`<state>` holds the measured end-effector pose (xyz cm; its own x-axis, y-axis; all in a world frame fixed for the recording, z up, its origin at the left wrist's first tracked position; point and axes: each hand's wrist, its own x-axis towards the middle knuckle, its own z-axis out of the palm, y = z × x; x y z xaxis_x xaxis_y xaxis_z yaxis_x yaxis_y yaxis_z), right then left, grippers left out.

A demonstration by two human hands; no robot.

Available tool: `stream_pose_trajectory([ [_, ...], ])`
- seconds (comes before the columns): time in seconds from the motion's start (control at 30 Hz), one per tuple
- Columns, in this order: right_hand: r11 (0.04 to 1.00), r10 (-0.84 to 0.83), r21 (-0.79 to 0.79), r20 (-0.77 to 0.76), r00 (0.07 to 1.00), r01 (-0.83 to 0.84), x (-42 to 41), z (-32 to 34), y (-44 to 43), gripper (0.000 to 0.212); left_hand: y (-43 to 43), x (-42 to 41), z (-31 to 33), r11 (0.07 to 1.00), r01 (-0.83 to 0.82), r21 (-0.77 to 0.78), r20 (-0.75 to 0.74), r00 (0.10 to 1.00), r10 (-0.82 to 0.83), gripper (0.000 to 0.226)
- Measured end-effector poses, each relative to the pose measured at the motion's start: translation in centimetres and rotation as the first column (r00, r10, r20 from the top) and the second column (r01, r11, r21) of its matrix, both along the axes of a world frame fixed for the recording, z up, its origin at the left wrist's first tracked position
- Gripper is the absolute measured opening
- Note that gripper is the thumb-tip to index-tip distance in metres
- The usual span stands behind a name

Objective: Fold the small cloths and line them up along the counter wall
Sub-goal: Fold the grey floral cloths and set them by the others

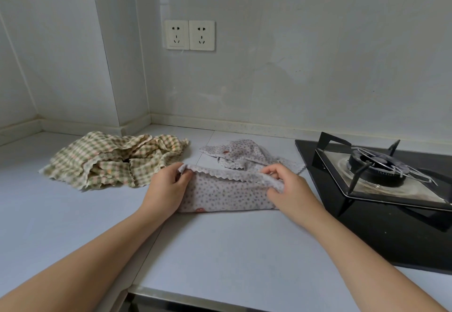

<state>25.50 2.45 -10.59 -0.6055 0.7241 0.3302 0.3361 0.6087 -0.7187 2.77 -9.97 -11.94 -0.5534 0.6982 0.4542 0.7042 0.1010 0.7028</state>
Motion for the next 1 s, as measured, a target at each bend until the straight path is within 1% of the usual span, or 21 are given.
stream_pose_trajectory([
  [0.13, 0.998, -0.025, -0.053, -0.099, 0.995, 0.020, -0.1, -0.1, 0.5, 0.037, -0.2, -0.1, 0.0, 0.998, -0.069, -0.001, -0.042, 0.997, 0.069, 0.028],
  [0.27, 0.983, -0.016, -0.183, -0.159, 0.987, -0.013, -0.1, -0.1, 0.8, 0.041, -0.2, -0.2, 0.1, 0.994, -0.105, -0.007, -0.051, 0.993, 0.104, 0.027],
  [0.53, 0.984, -0.018, -0.180, -0.169, 0.985, -0.013, -0.2, 0.0, 0.7, 0.046, -0.3, 0.0, 0.1, 0.995, -0.098, 0.009, -0.097, 0.990, 0.098, 0.028],
  [0.67, 0.985, -0.032, -0.172, -0.180, 0.983, 0.000, -0.2, 0.1, 0.5, 0.034, -0.3, 0.0, 0.1, 0.996, -0.089, 0.019, -0.096, 0.991, 0.091, 0.028],
  [0.77, 0.978, -0.029, -0.207, -0.198, 0.980, -0.012, -0.2, 0.4, 0.3, 0.016, -0.4, 0.1, 0.2, 0.998, -0.040, 0.041, -0.100, 0.994, 0.044, 0.025],
  [0.83, 0.977, -0.045, -0.211, -0.185, 0.982, 0.005, -0.1, 0.4, 0.4, 0.007, -0.4, 0.2, 0.5, 0.998, 0.032, 0.062, -0.072, 0.997, -0.028, 0.023],
  [0.87, 0.979, -0.055, -0.205, -0.178, 0.983, 0.018, -0.1, 0.5, 0.4, 0.012, -0.4, 0.2, 0.7, 0.995, 0.066, 0.077, -0.036, 0.997, -0.063, 0.022],
  [0.93, 0.973, -0.071, -0.227, -0.182, 0.981, 0.029, 0.0, 0.8, 0.4, 0.032, -0.5, 0.5, 1.1, 0.986, 0.128, 0.107, 0.078, 0.987, -0.137, 0.026],
  [1.0, 0.967, -0.098, -0.251, -0.204, 0.974, 0.045, 0.2, 1.1, 0.4, 0.037, -0.7, 0.5, 1.3, 0.979, 0.190, 0.072, 0.177, 0.964, -0.200, 0.034],
])
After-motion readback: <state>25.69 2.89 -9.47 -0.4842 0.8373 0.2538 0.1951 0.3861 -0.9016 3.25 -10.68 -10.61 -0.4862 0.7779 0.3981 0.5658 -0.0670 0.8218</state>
